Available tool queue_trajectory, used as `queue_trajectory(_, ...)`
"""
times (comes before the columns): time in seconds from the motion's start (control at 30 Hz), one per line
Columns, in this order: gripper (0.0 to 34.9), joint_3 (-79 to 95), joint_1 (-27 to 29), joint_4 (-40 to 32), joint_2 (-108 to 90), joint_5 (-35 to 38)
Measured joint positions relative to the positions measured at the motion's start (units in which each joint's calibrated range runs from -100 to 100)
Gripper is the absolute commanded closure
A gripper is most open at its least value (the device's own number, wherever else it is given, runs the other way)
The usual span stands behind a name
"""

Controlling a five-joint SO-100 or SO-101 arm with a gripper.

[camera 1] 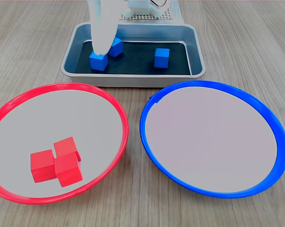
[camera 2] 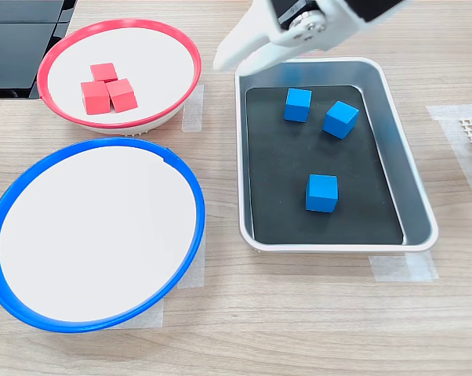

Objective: Resolve any anomalies and move all blocks to matching dishes

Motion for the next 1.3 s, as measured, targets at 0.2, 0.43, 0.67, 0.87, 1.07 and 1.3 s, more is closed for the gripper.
queue_trajectory(0.2, 22.5, -4.3, 0.1, 27.0, -7.7, 5.9)
queue_trajectory(0.43, 18.9, -4.4, 9.6, 29.8, -4.0, 12.8)
queue_trajectory(0.67, 12.0, -4.3, 12.5, 24.3, 4.3, 14.0)
queue_trajectory(0.87, 12.5, -4.4, 12.7, 21.5, 9.4, 9.2)
queue_trajectory(1.07, 18.9, -3.8, 11.5, 20.4, 13.7, 0.3)
queue_trajectory(1.3, 26.9, -5.1, 9.6, 20.3, 19.4, -2.6)
